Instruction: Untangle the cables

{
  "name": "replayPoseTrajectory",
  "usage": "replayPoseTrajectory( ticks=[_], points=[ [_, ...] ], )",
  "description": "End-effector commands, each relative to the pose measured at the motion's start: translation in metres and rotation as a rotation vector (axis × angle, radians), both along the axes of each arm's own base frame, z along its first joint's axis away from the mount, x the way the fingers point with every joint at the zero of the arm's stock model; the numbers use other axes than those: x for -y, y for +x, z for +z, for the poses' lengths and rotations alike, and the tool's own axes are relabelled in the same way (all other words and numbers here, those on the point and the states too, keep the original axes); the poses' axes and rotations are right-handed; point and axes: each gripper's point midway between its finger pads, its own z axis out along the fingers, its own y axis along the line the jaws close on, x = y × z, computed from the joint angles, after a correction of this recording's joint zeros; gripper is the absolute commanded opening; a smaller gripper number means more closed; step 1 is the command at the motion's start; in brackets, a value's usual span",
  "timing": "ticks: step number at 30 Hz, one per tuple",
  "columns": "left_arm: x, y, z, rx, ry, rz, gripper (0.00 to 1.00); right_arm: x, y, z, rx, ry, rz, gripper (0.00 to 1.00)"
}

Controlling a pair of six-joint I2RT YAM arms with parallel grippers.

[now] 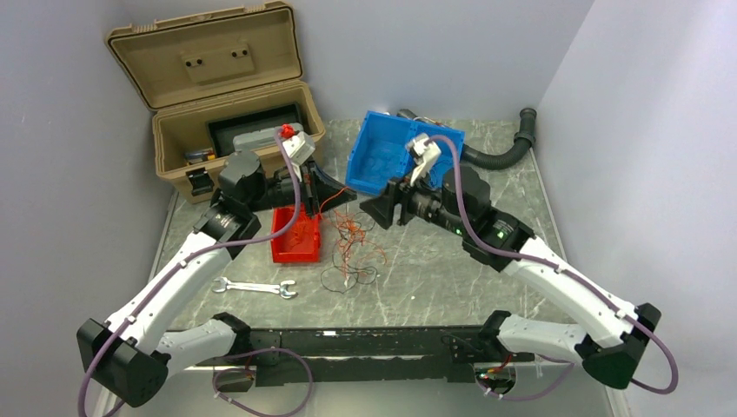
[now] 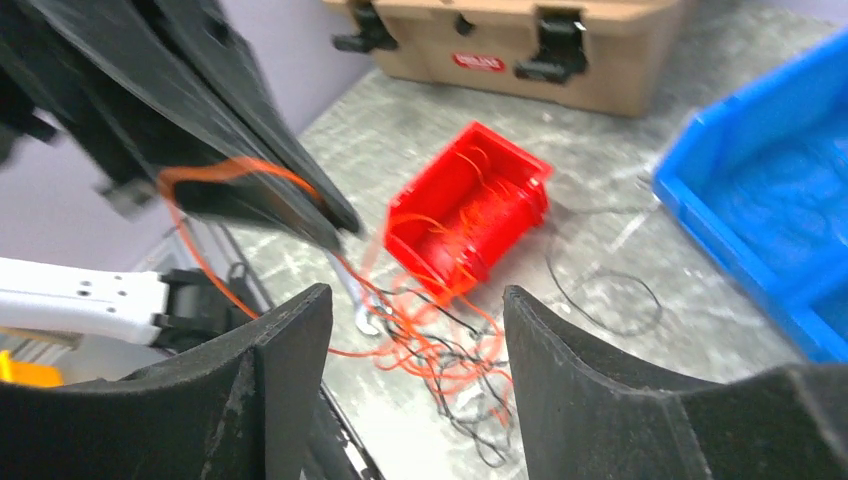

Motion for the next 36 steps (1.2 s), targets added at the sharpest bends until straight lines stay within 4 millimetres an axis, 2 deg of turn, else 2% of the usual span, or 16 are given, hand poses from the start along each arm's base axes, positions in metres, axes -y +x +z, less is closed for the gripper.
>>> replayPoseTrajectory(
  ticks=[1, 4, 9, 15, 22, 26, 29, 31, 34, 36],
  points=[
    [-0.001, -0.006, 0.033, 0.082, -0.052, -0.016, 0.00, 0.026, 0.001, -0.016, 0.058, -0.006, -0.067, 0.64],
    [0.000, -0.007, 0.035, 0.084, -0.059, -0.023, 0.00, 0.023, -0.009, -0.044, 0.060, -0.038, -0.005, 0.61],
    [0.000, -0.007, 0.039, 0.081, -0.064, -0.028, 0.00, 0.014, -0.018, -0.073, 0.067, -0.022, 0.072, 0.56],
    [0.000, -0.007, 0.040, 0.078, -0.064, -0.024, 0.00, -0.015, -0.028, -0.075, 0.094, 0.022, 0.229, 0.56],
    [-0.002, -0.009, 0.041, 0.076, -0.062, -0.018, 0.00, -0.030, -0.015, -0.078, 0.110, 0.031, 0.236, 0.56],
    [-0.003, -0.006, 0.042, 0.070, -0.058, 0.001, 0.00, -0.037, -0.010, -0.092, 0.074, 0.012, 0.227, 0.48],
    [-0.007, 0.003, 0.041, 0.055, -0.052, 0.068, 0.00, -0.031, -0.001, -0.109, 0.024, -0.012, 0.151, 0.17],
    [-0.014, 0.011, 0.040, 0.044, -0.042, 0.128, 0.00, -0.019, 0.005, -0.120, -0.015, -0.024, 0.062, 0.03],
    [-0.036, 0.029, 0.037, 0.012, -0.022, 0.267, 0.00, 0.007, 0.013, -0.150, -0.082, -0.087, -0.079, 0.00],
    [-0.059, 0.046, 0.031, -0.025, 0.000, 0.398, 0.00, 0.031, 0.019, -0.175, -0.138, -0.156, -0.203, 0.00]
  ],
)
